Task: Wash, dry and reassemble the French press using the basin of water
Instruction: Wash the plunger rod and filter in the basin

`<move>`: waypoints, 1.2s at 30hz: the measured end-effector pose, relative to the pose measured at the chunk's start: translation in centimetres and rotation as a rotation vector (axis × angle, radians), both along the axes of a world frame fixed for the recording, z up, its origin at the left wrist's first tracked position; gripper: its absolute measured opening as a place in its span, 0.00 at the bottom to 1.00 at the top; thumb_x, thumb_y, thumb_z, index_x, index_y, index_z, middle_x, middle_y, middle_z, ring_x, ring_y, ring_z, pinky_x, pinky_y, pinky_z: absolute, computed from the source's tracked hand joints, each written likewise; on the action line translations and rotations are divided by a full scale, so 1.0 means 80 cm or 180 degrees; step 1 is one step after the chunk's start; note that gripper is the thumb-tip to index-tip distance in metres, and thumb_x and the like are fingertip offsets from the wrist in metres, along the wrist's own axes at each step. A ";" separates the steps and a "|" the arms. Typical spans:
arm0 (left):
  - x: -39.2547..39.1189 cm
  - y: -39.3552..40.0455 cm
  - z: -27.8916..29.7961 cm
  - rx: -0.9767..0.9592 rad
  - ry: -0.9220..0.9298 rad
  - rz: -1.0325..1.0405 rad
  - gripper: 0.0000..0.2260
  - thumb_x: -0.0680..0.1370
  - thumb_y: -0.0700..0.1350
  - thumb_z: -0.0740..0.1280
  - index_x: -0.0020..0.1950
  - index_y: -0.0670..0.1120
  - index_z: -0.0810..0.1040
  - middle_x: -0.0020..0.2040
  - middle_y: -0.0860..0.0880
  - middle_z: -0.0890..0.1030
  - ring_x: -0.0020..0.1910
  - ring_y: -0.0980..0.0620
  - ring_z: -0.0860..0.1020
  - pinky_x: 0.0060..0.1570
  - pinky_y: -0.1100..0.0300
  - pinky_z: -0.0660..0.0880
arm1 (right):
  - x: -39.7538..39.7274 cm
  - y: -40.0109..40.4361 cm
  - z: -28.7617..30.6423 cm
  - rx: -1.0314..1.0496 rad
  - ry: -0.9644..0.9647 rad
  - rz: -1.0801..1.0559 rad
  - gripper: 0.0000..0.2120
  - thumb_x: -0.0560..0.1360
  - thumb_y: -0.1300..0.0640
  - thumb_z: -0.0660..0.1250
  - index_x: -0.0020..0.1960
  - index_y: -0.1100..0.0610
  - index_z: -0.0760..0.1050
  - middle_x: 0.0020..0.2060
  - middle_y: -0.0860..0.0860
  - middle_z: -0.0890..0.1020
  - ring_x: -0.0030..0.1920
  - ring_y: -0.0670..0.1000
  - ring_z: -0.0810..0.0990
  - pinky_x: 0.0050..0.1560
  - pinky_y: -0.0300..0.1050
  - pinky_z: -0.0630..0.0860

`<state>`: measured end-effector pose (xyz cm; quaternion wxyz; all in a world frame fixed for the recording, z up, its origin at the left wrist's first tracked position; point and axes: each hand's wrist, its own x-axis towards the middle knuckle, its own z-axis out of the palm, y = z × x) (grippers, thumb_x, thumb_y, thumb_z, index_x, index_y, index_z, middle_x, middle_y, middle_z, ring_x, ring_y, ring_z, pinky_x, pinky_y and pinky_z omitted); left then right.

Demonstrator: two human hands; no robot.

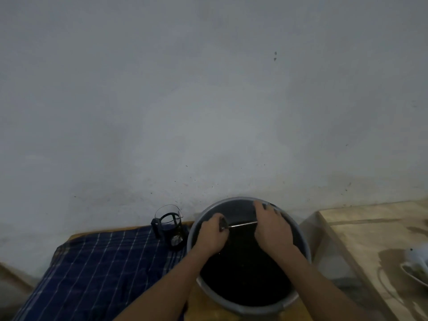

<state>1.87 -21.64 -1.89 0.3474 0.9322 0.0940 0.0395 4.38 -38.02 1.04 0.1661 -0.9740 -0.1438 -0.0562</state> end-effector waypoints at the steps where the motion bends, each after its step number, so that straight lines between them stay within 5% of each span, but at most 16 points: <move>1: 0.001 0.002 0.008 -0.0012 -0.0123 0.0011 0.10 0.76 0.37 0.65 0.58 0.41 0.76 0.52 0.44 0.81 0.46 0.54 0.74 0.42 0.68 0.66 | 0.000 0.004 0.013 -0.0001 -0.0133 0.0000 0.24 0.75 0.63 0.62 0.70 0.54 0.62 0.60 0.57 0.75 0.60 0.58 0.75 0.54 0.50 0.76; 7: -0.003 0.015 0.027 -0.0306 0.0070 -0.0003 0.11 0.76 0.35 0.63 0.57 0.40 0.78 0.56 0.42 0.81 0.53 0.48 0.78 0.52 0.57 0.74 | -0.018 0.020 0.048 -0.0250 -0.0450 0.0062 0.19 0.76 0.63 0.60 0.65 0.54 0.64 0.58 0.56 0.74 0.57 0.57 0.73 0.47 0.48 0.74; 11: -0.023 0.024 0.019 -0.0101 0.0657 -0.0382 0.06 0.75 0.38 0.65 0.50 0.44 0.79 0.53 0.42 0.82 0.48 0.51 0.77 0.42 0.61 0.71 | -0.041 0.018 0.034 -0.0443 0.0115 0.0109 0.22 0.76 0.63 0.59 0.68 0.54 0.62 0.62 0.56 0.72 0.62 0.58 0.72 0.55 0.51 0.74; 17: -0.036 0.039 0.019 -0.0365 0.0713 -0.0525 0.05 0.74 0.42 0.69 0.49 0.45 0.78 0.44 0.47 0.79 0.47 0.48 0.79 0.48 0.55 0.77 | -0.062 0.014 0.017 -0.0071 0.0089 -0.0020 0.15 0.76 0.60 0.59 0.63 0.53 0.65 0.54 0.53 0.76 0.50 0.55 0.78 0.44 0.47 0.76; 22: -0.039 0.053 0.022 -0.0504 0.0393 -0.0647 0.03 0.76 0.43 0.69 0.46 0.48 0.75 0.41 0.53 0.77 0.40 0.58 0.76 0.35 0.70 0.68 | -0.072 0.018 0.020 0.0165 0.0028 -0.0138 0.13 0.76 0.58 0.62 0.60 0.51 0.66 0.51 0.51 0.77 0.47 0.52 0.78 0.41 0.42 0.74; 27: -0.047 0.066 0.022 -0.0543 0.0083 -0.0756 0.05 0.76 0.46 0.69 0.48 0.46 0.75 0.43 0.49 0.78 0.41 0.55 0.76 0.37 0.68 0.70 | -0.082 0.025 0.019 0.0314 0.0027 -0.0217 0.13 0.76 0.56 0.63 0.59 0.50 0.67 0.49 0.50 0.77 0.45 0.51 0.78 0.39 0.40 0.73; 31: -0.050 0.074 0.019 -0.0718 0.0047 -0.0955 0.06 0.77 0.49 0.68 0.45 0.48 0.75 0.39 0.51 0.78 0.39 0.55 0.78 0.40 0.64 0.75 | -0.087 0.029 0.019 0.0467 0.0018 -0.0263 0.13 0.76 0.56 0.64 0.59 0.49 0.67 0.49 0.49 0.78 0.45 0.49 0.77 0.42 0.41 0.75; 36: -0.064 0.078 0.023 -0.0867 0.0033 -0.1013 0.06 0.77 0.48 0.68 0.48 0.48 0.73 0.39 0.53 0.76 0.38 0.59 0.76 0.37 0.68 0.71 | -0.097 0.034 0.020 0.0360 0.0055 -0.0465 0.14 0.75 0.56 0.65 0.58 0.46 0.67 0.49 0.45 0.78 0.56 0.50 0.76 0.67 0.56 0.64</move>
